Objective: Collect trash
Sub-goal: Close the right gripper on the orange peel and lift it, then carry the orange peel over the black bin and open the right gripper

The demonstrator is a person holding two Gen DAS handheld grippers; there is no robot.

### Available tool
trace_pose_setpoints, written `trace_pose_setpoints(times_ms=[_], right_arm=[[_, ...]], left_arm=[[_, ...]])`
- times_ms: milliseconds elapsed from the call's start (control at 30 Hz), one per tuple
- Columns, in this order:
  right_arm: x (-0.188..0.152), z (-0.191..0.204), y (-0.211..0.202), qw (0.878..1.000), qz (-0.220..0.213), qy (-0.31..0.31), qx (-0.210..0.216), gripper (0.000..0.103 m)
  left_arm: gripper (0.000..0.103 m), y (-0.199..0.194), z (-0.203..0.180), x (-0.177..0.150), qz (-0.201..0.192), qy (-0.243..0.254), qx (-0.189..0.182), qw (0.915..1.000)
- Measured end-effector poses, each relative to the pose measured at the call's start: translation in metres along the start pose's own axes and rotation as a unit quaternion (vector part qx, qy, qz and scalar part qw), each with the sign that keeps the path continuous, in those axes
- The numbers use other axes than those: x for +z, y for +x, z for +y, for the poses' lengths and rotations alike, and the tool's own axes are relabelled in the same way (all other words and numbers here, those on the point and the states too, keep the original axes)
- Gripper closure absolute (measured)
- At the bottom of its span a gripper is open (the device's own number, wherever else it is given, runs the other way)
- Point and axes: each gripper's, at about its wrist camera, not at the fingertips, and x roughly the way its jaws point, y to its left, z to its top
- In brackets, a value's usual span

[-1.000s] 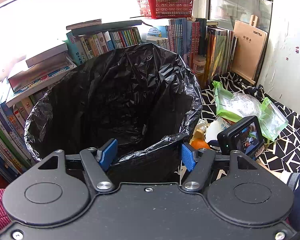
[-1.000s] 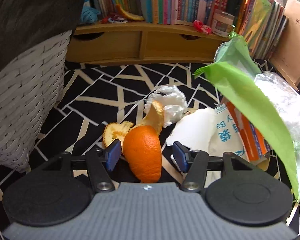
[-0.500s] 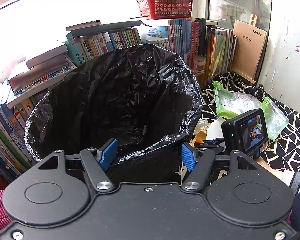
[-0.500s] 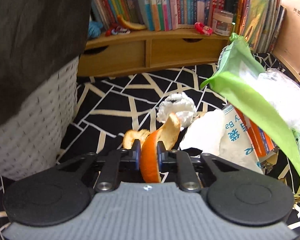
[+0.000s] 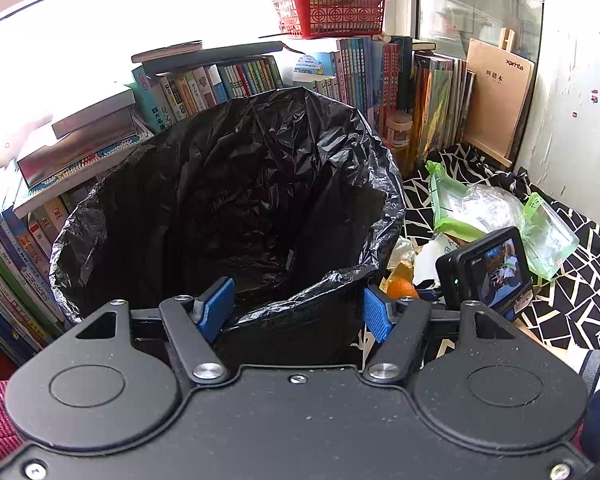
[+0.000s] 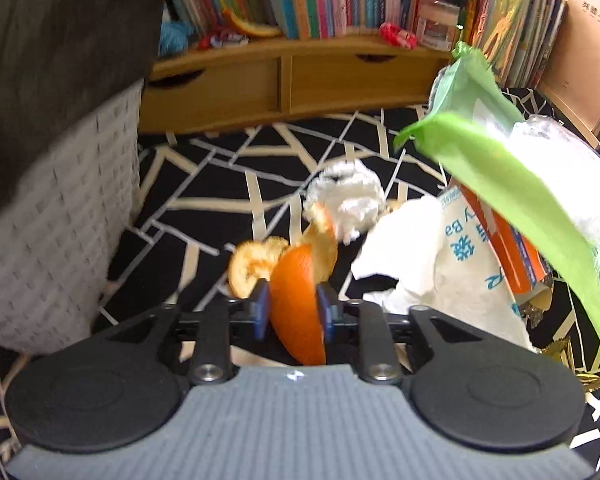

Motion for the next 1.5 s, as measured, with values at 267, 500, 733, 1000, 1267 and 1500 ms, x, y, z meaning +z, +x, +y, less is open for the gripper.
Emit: trace_pose_setpoints(times_ms=[267,500,733,1000,1267,1500], right_arm=[[-0.011,0.013,0.004,0.998,-0.02,-0.054,-0.032,0.022],[-0.018,0.024,0.006,0.993,-0.028,-0.102,-0.051,0.028],[-0.008,0.007,0.003,0.998,-0.027,-0.036,-0.041,0.034],[-0.012,0.009,0.01,0.997,-0.02,-0.047,-0.056,0.04],[-0.006,0.016,-0.002,0.997,-0.033,-0.056,-0.047,0.056],[0.016,0.016,-0.038,0.997,-0.07,-0.011,-0.022,0.057]], left_arm=[[0.038,0.0,0.0,0.001,0.0,0.001,0.0,1.0],[0.038,0.0,0.0,0.001,0.0,0.001,0.001,1.0],[0.038,0.0,-0.001,0.0,-0.001,0.002,0.001,1.0],[0.038,0.0,-0.001,0.0,-0.001,0.002,0.001,1.0],[0.038,0.0,-0.001,0.0,-0.001,0.002,0.001,1.0],[0.038,0.0,-0.001,0.001,-0.001,0.003,0.002,1.0]])
